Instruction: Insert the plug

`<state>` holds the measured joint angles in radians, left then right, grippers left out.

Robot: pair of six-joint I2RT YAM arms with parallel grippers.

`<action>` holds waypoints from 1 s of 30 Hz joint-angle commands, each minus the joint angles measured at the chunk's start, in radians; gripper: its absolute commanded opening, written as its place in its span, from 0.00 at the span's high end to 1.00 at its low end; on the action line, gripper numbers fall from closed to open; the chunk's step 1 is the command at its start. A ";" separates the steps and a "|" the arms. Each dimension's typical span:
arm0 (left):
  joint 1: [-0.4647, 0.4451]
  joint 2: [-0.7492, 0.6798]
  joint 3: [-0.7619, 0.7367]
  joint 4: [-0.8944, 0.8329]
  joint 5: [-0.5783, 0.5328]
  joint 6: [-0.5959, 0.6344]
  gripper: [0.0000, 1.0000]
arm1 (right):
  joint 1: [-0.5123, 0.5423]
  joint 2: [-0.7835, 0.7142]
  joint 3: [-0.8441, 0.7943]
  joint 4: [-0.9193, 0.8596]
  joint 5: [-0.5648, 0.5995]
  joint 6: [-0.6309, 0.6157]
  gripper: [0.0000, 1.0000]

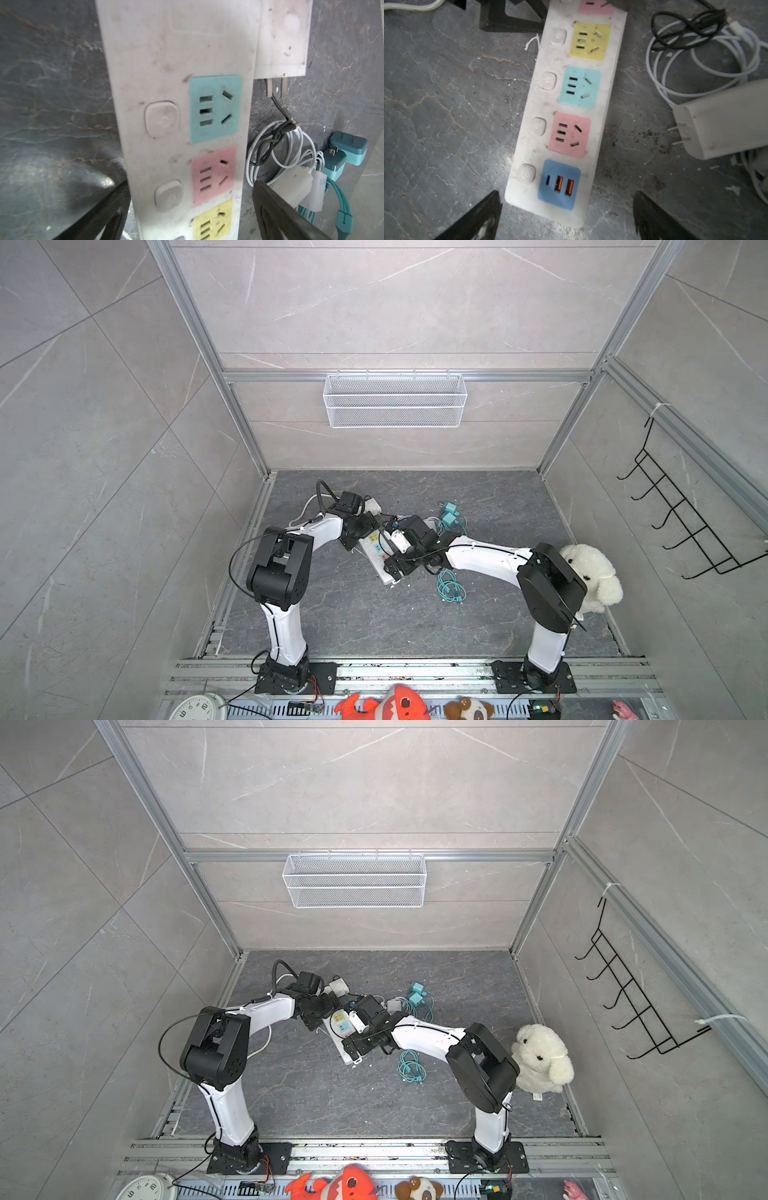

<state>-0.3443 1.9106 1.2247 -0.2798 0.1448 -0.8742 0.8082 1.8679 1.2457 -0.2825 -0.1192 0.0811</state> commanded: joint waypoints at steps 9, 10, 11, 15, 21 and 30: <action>0.046 -0.168 -0.085 -0.191 -0.103 0.081 0.01 | 0.040 0.154 0.196 -0.068 0.065 -0.086 0.01; 0.066 -0.195 -0.110 -0.186 -0.104 0.081 0.01 | 0.041 0.168 0.215 -0.074 0.075 -0.082 0.01; 0.093 -0.225 -0.144 -0.174 -0.103 0.081 0.01 | 0.041 0.191 0.251 -0.102 0.088 -0.075 0.01; 0.192 -0.357 -0.230 -0.178 -0.100 0.105 0.01 | 0.049 0.274 0.365 -0.161 0.101 -0.075 0.01; 0.321 -0.539 -0.294 -0.251 -0.128 0.162 0.00 | 0.054 0.388 0.513 -0.219 0.117 -0.094 0.01; 0.396 -0.724 -0.363 -0.311 -0.149 0.193 0.00 | 0.056 0.532 0.730 -0.356 0.176 -0.160 0.01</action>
<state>0.0422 1.2201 0.8684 -0.5472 0.0082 -0.7177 0.8547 2.3520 1.9099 -0.5549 0.0326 -0.0395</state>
